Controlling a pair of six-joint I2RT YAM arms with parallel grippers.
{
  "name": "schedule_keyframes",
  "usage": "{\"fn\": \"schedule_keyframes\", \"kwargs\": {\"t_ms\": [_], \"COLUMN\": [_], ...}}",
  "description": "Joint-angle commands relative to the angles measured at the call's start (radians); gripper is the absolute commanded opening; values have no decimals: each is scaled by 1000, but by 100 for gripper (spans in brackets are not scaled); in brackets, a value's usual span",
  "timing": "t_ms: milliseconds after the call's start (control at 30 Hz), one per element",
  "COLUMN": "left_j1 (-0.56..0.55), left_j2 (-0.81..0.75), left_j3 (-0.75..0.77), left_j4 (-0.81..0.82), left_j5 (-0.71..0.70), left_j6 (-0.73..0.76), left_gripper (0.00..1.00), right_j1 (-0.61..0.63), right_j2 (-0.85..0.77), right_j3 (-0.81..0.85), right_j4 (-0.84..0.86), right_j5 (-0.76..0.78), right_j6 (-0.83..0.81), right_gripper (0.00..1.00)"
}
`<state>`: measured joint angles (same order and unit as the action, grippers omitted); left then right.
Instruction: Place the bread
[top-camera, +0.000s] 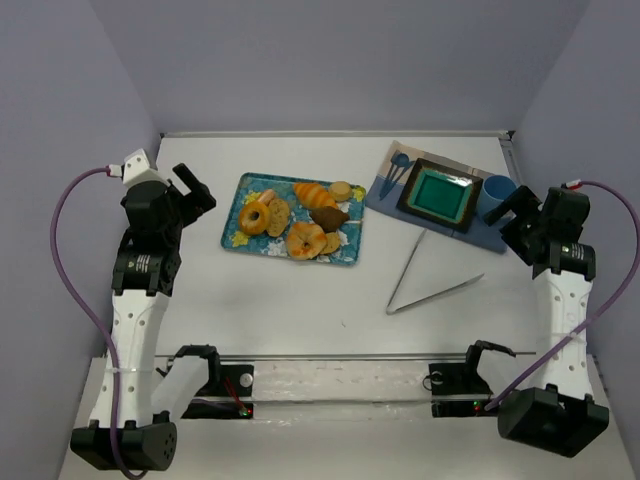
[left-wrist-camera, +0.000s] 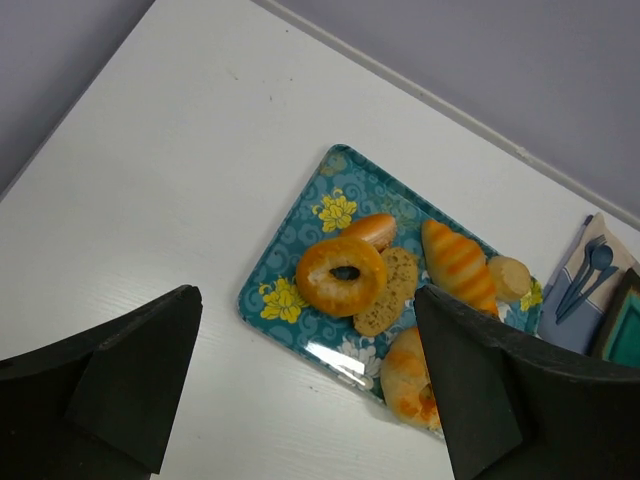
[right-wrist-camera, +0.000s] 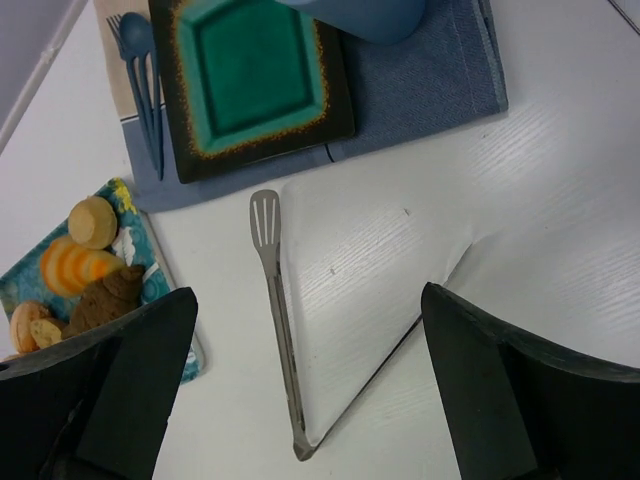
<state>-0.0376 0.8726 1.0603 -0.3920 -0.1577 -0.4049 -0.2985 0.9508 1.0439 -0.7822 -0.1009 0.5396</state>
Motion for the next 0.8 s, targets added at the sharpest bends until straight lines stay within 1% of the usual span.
{"fn": "schedule_keyframes", "kwargs": {"t_ms": [0, 67, 100, 133, 167, 200, 233, 333, 400, 467, 600, 633, 667, 700, 733, 767], "left_j1": [1, 1, 1, 1, 1, 1, 1, 1, 1, 1, 1, 1, 1, 1, 1, 1], "left_j2": [-3, -6, -10, -17, -23, -35, -38, -46, -28, -12, 2, 0, -1, -1, -1, -1], "left_j3": [-11, -6, -10, -25, -34, -43, -57, -97, -95, -83, -74, -75, -80, -83, -85, -85], "left_j4": [24, 21, 22, 36, 42, 42, 44, 65, 59, 48, 45, 45, 47, 48, 47, 45], "left_j5": [32, 24, 24, 18, 11, 6, 4, 14, 21, 35, 60, 61, 57, 52, 47, 41], "left_j6": [49, 48, 46, 46, 40, 29, 28, 35, 37, 41, 41, 41, 40, 40, 40, 40], "left_gripper": [99, 99, 99, 99, 99, 99, 99, 99, 99, 99, 99, 99, 99, 99, 99, 99], "right_j1": [4, 4, 4, 4, 4, 4, 4, 4, 4, 25, 123, 197, 243, 290, 396, 448], "right_j2": [-85, -96, -96, -93, -93, -93, -90, -105, -139, -153, -181, -179, -170, -153, -114, -87], "right_j3": [-30, -53, -56, -59, -70, -102, -111, -146, -172, -223, -298, -309, -327, -335, -340, -346], "right_j4": [50, 55, 44, 11, -2, -8, -55, -152, -173, -180, -123, -111, -91, -86, -69, -59], "right_j5": [0, -38, -55, -113, -114, -225, -244, -183, -162, -181, -162, -145, -99, -99, -33, 31], "right_j6": [-26, -29, -21, -6, 0, -13, -29, -58, -59, -46, 25, 51, 106, 132, 185, 218], "right_gripper": [100, 100, 100, 100, 100, 100, 100, 100, 100, 100, 100, 100, 100, 100, 100, 100]}}
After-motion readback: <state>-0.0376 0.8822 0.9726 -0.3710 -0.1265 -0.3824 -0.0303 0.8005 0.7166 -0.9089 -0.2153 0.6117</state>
